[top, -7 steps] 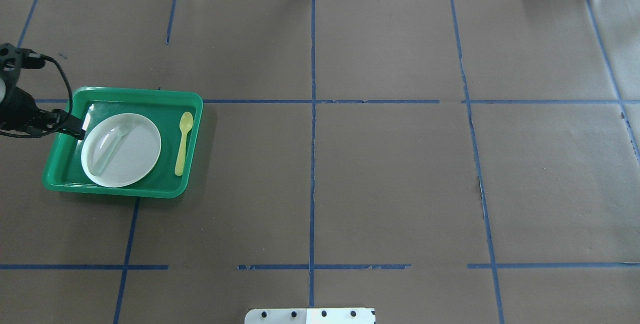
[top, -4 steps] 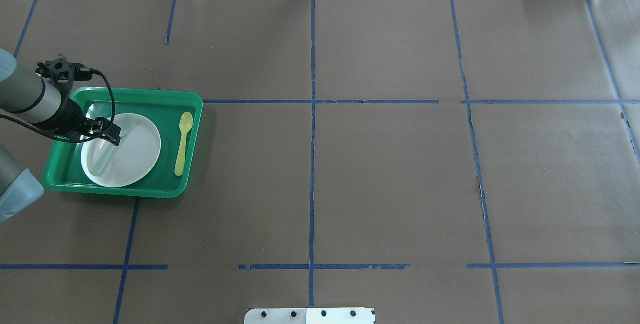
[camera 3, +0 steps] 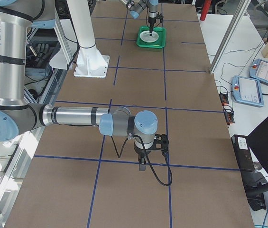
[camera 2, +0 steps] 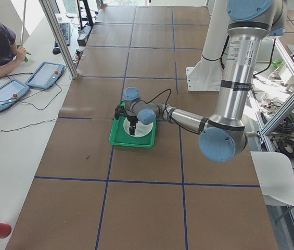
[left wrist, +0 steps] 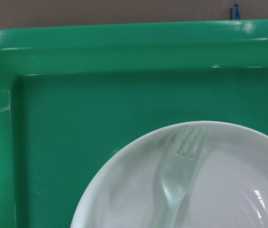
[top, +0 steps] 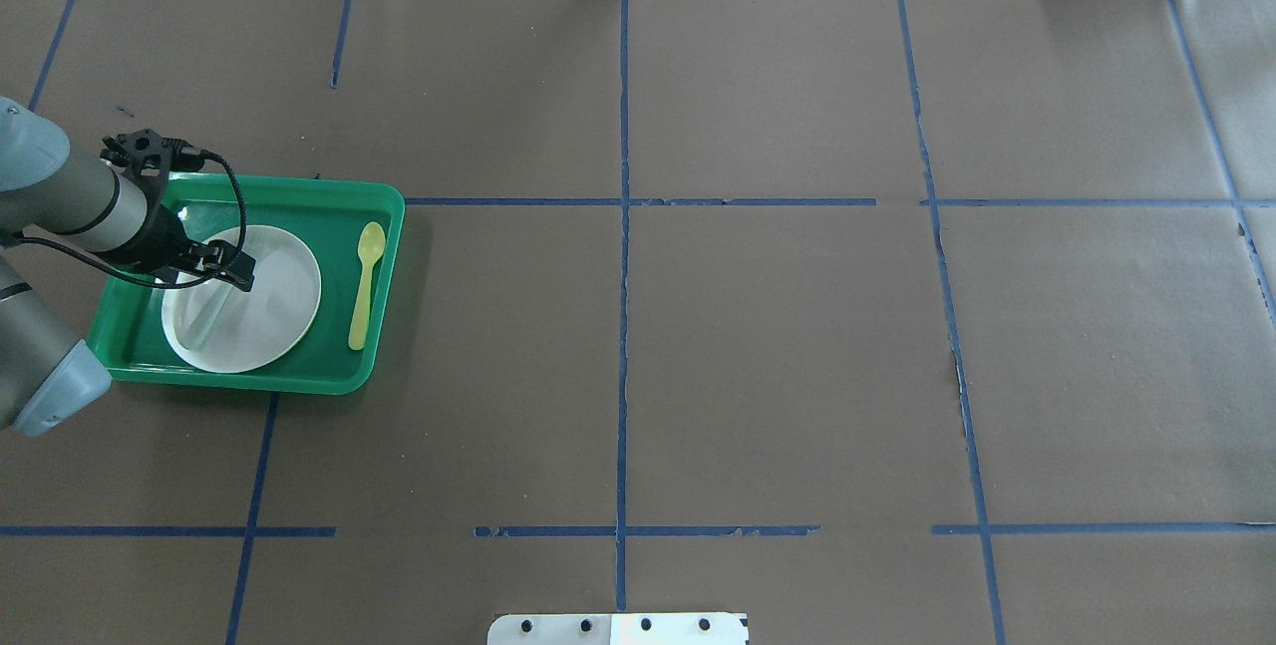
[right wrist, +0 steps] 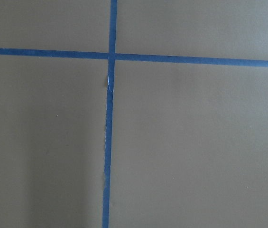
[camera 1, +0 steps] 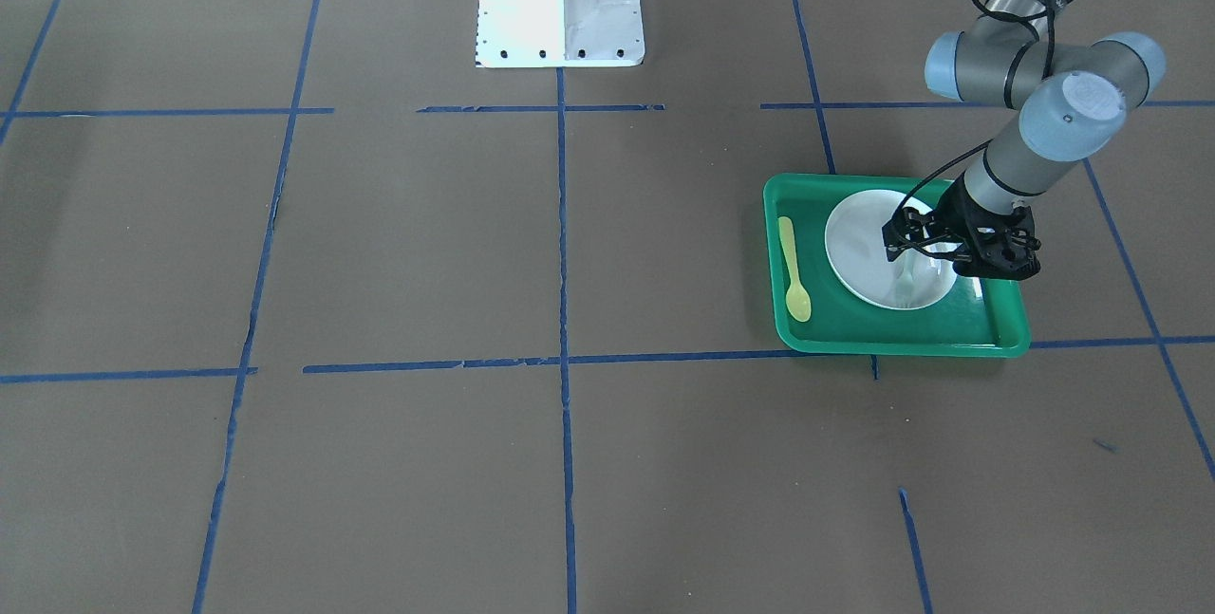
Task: Place fork
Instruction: 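Move the left gripper over the pale green fork on the white plate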
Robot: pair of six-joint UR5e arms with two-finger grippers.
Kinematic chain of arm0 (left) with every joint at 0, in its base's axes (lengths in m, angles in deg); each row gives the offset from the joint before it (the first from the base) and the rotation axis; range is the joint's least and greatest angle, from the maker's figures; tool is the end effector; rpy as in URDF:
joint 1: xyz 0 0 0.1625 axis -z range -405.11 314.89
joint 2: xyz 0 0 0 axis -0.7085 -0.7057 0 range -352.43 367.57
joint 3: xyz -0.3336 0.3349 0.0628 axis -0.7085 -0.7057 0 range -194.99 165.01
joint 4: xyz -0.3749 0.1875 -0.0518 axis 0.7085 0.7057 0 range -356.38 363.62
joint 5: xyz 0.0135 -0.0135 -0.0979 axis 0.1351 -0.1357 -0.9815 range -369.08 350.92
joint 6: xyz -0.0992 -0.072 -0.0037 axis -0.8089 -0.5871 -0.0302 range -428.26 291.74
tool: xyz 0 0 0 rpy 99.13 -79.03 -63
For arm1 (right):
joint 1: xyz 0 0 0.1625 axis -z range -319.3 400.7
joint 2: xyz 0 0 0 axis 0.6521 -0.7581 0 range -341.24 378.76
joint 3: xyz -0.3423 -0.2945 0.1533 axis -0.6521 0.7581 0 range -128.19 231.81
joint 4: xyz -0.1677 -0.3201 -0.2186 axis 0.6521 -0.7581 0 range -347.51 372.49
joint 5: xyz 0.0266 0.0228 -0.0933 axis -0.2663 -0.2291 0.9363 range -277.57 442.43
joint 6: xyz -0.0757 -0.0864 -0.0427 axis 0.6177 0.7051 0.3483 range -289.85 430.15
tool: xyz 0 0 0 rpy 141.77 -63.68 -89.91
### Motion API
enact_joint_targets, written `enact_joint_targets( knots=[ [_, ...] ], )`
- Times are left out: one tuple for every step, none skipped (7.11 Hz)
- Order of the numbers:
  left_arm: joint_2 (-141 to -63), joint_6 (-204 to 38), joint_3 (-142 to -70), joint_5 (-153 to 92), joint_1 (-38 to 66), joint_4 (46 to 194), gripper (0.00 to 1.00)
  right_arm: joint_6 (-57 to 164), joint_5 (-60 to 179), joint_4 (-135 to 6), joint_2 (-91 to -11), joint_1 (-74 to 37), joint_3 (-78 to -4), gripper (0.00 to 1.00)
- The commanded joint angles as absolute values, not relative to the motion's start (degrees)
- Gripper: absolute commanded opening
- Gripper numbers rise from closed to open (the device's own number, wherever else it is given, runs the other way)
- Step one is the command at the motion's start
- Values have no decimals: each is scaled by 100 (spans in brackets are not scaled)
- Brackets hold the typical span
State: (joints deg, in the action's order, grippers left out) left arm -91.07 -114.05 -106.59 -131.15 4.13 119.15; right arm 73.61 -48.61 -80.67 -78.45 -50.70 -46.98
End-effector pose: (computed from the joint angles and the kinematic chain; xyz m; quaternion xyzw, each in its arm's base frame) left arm 0.3451 -0.5048 0.5887 0.0347 0.3937 0.0446 0.9175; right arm 0.0636 -0.4365 0.7196 0.0020 -0.3507 -0.0120 0.9364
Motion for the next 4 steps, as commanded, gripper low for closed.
enact_joint_targets(
  knots=[
    [-9139,-11510,-10675,-13125,402,11972,98,7358,-4861,-8067,-7845,-5070,-4698,100],
    [-9165,-11537,-10675,-13125,358,11972,96,7358,-4861,-8067,-7845,-5070,-4698,100],
    [-9183,-11650,-10649,-13125,288,11972,93,7358,-4861,-8067,-7845,-5070,-4698,100],
    [-9183,-11642,-10631,-13116,253,11972,91,7367,-4861,-8067,-7845,-5070,-4698,100]
  ],
)
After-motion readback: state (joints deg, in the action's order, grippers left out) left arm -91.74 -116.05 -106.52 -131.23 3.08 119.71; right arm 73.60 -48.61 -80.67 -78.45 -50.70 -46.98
